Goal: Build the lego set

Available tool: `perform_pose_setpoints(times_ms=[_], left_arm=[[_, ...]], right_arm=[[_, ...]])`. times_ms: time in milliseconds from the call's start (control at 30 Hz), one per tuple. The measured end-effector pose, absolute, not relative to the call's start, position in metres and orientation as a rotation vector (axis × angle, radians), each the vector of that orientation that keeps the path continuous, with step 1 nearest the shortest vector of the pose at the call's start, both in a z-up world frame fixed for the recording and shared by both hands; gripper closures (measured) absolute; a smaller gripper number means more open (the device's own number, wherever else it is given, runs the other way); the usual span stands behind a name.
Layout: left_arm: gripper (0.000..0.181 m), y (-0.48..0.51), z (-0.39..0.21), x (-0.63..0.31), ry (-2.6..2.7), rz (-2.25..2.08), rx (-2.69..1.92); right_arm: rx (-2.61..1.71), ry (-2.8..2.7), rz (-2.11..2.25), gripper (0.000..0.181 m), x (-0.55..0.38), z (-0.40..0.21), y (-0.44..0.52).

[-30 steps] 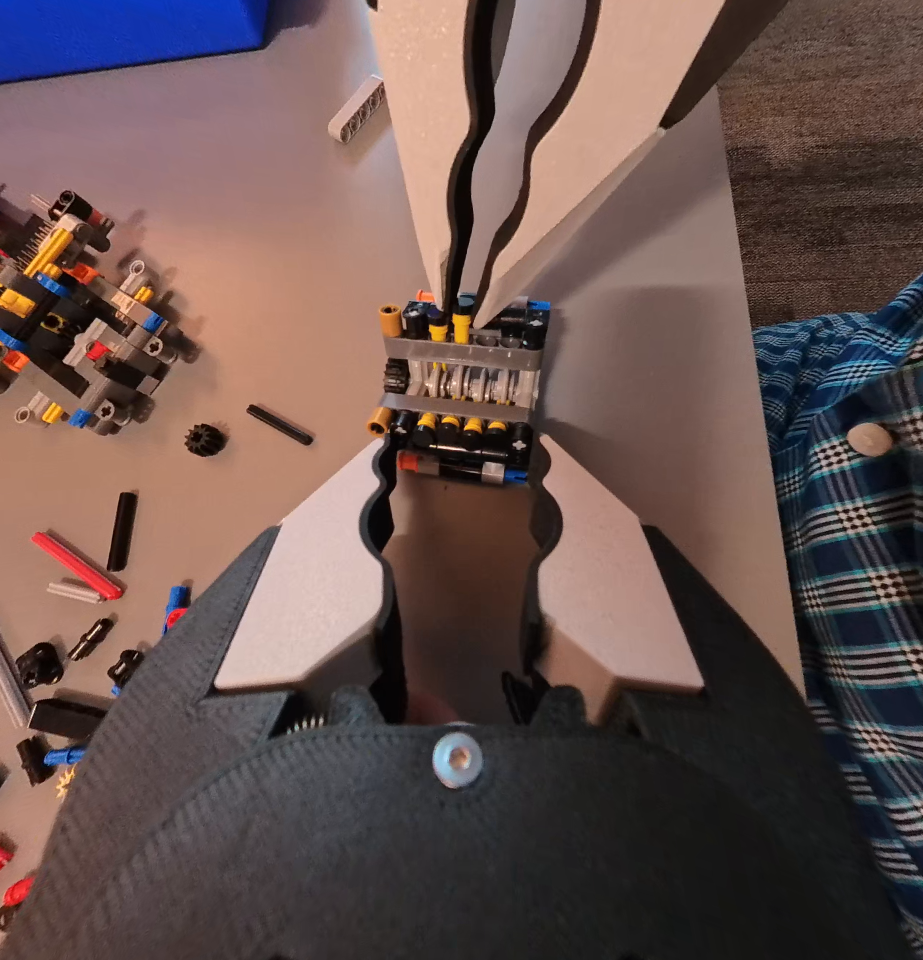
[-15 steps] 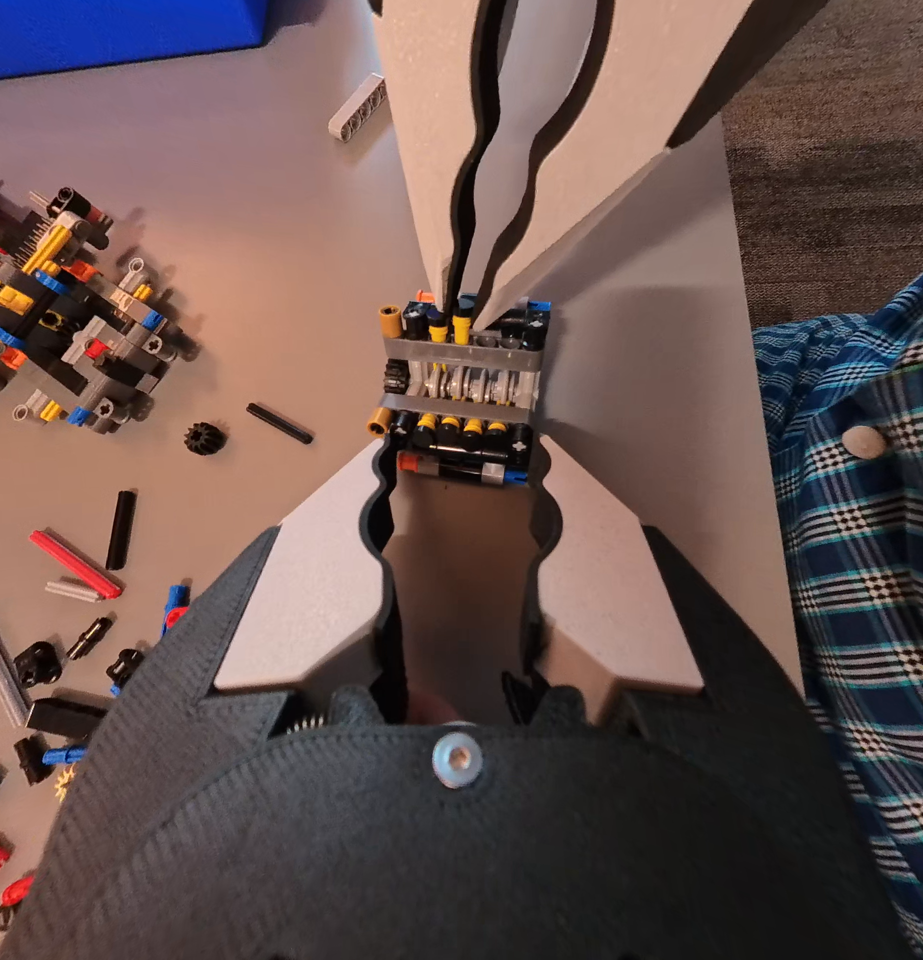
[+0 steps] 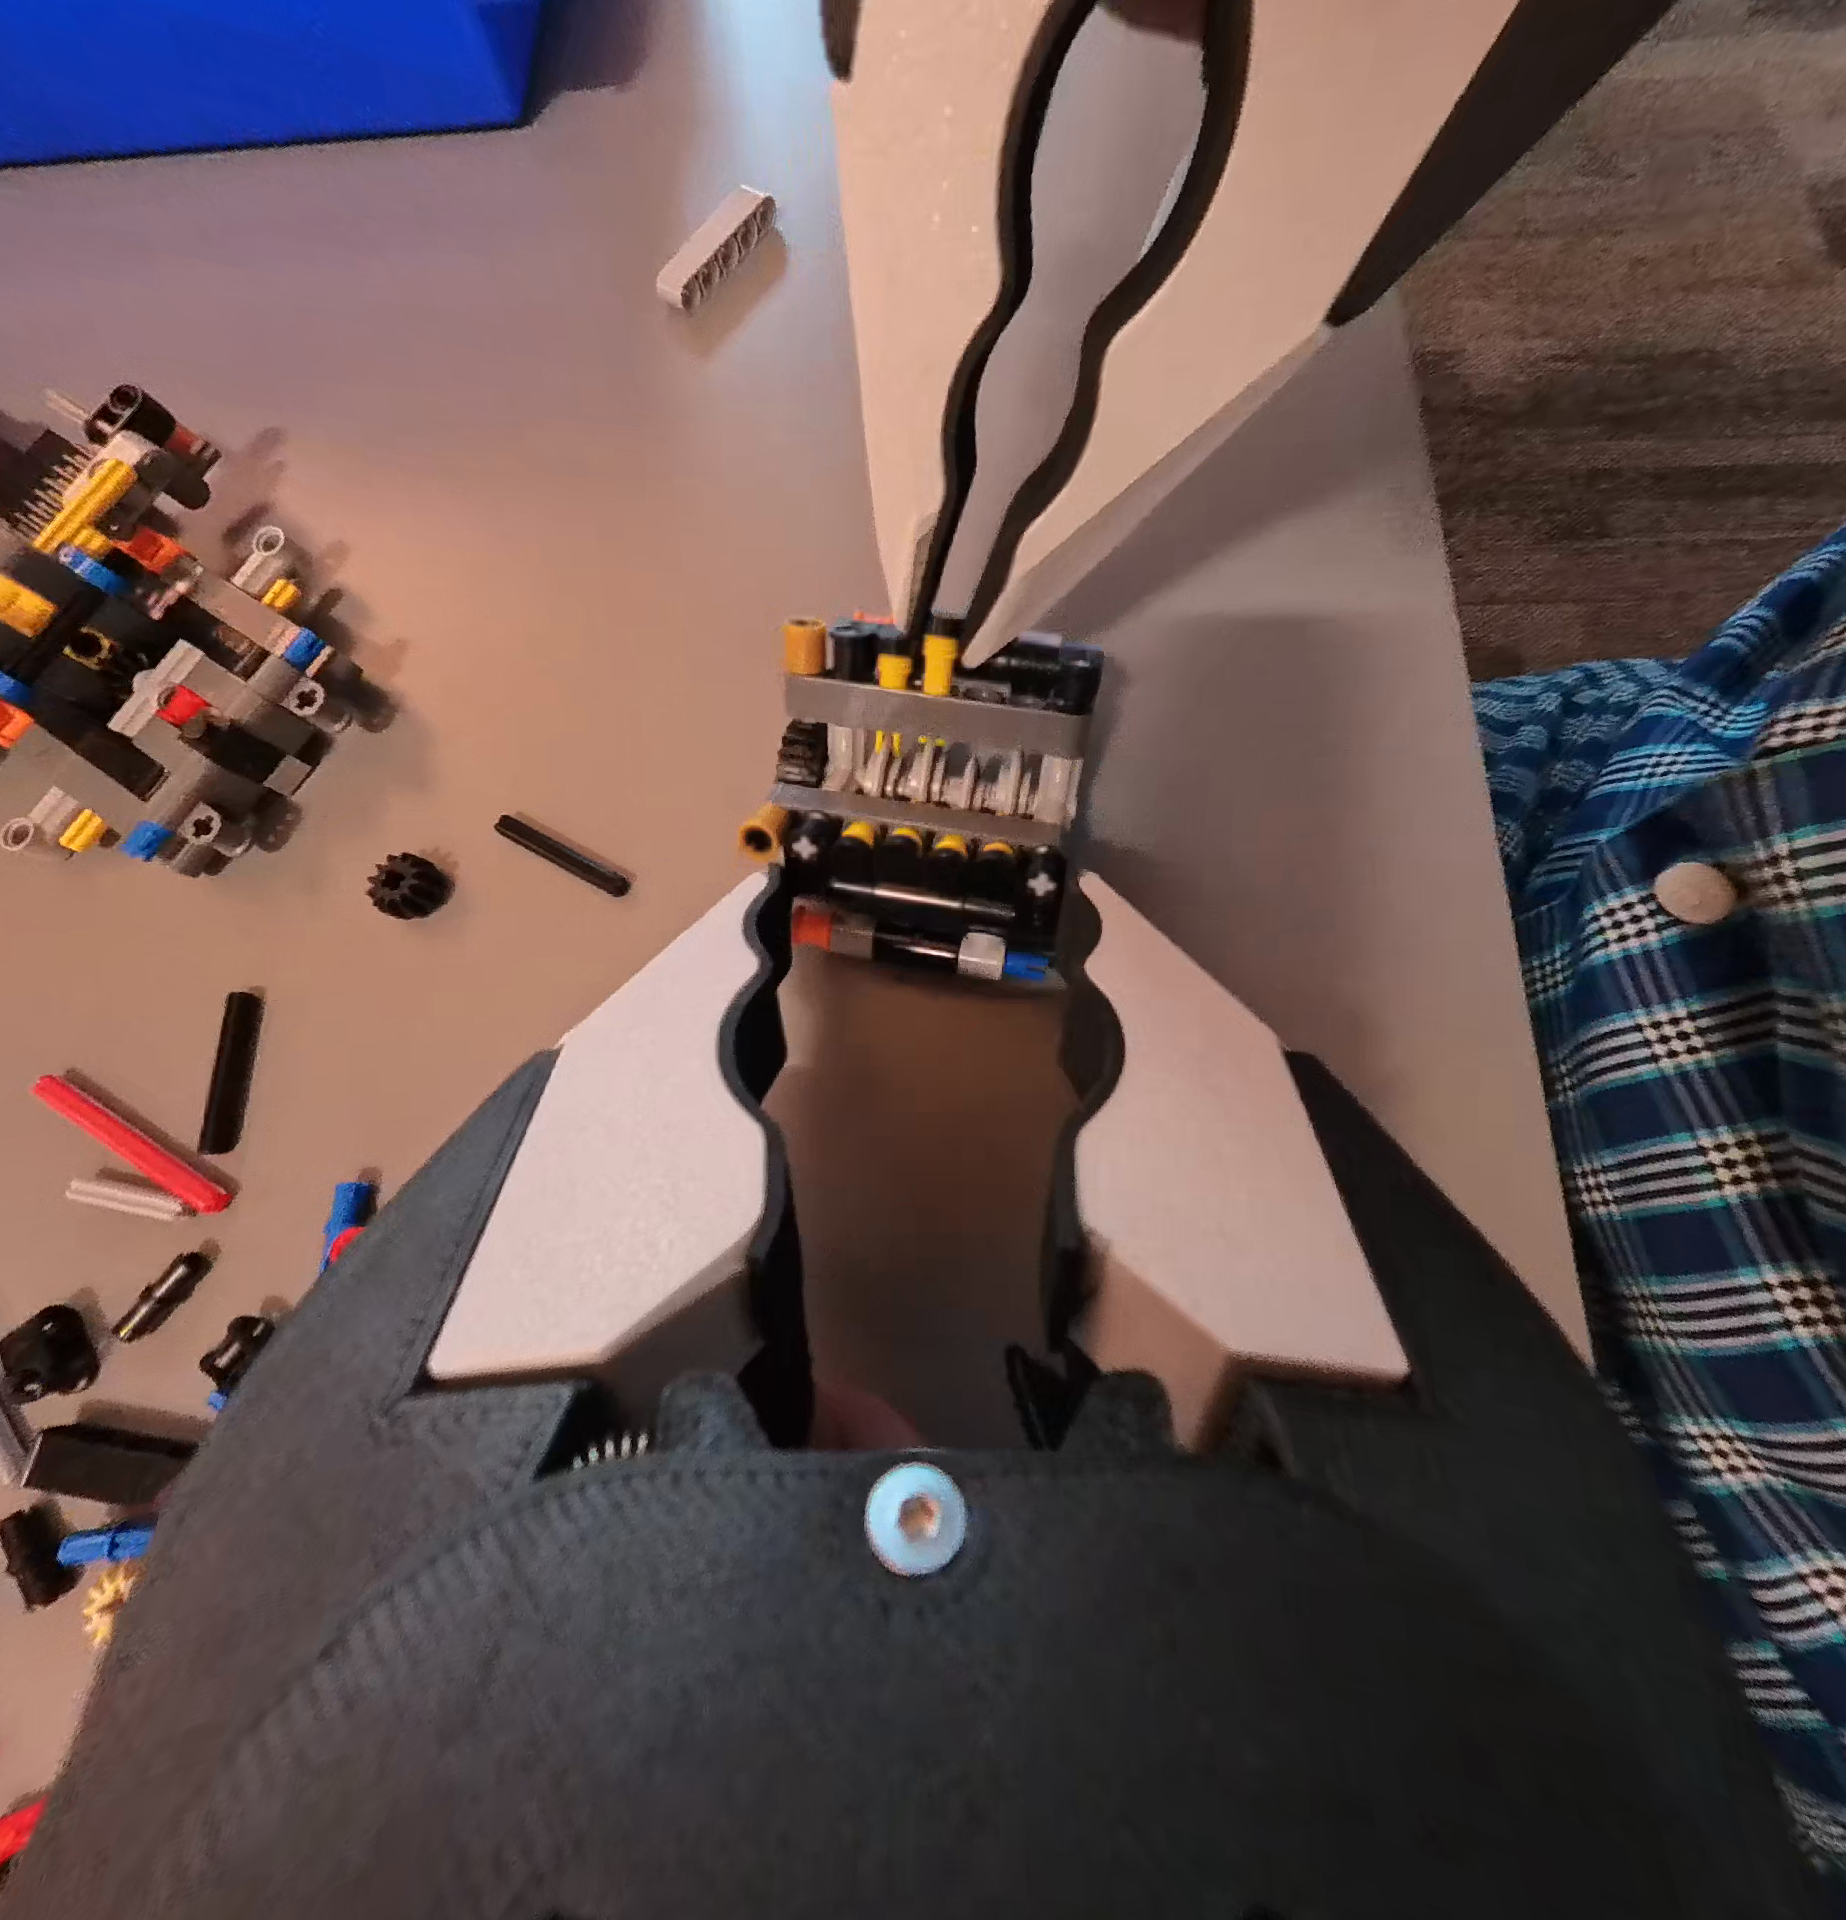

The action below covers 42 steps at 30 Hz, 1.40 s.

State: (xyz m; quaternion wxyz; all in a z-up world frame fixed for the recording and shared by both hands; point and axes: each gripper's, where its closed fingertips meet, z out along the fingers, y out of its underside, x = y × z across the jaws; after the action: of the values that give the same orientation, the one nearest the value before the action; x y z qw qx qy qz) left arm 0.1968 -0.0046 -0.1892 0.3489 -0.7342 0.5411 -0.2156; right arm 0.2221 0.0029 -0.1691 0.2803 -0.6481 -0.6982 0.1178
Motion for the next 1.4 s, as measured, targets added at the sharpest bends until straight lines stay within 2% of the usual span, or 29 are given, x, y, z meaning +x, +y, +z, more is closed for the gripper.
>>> perform_pose_setpoints(times_ms=[267, 433, 1133, 1233, 1400], left_arm=[[0.131, -0.004, -0.186, 0.197, 1.400, -0.601, -1.889], [0.126, -0.003, -0.192, 0.197, 1.434, -0.562, -1.908], [0.127, -0.004, -0.195, 0.199, 1.450, -0.549, -1.919], [0.112, -0.001, -0.193, 0.198, 1.425, -0.520, -1.913], [0.122, -0.001, -0.190, 0.199, 1.415, -0.557, -1.904]], right_arm=[[-1.752, -1.756, 0.472, 0.177, 0.223, -0.171, 0.003], [-1.752, -1.751, 0.486, 0.176, 0.224, -0.177, 0.002], [-1.742, -1.750, 0.494, 0.177, 0.218, -0.177, 0.002], [-1.729, -1.754, 0.504, 0.176, 0.213, -0.177, -0.002], [-1.734, -1.748, 0.505, 0.176, 0.215, -0.177, 0.000]])
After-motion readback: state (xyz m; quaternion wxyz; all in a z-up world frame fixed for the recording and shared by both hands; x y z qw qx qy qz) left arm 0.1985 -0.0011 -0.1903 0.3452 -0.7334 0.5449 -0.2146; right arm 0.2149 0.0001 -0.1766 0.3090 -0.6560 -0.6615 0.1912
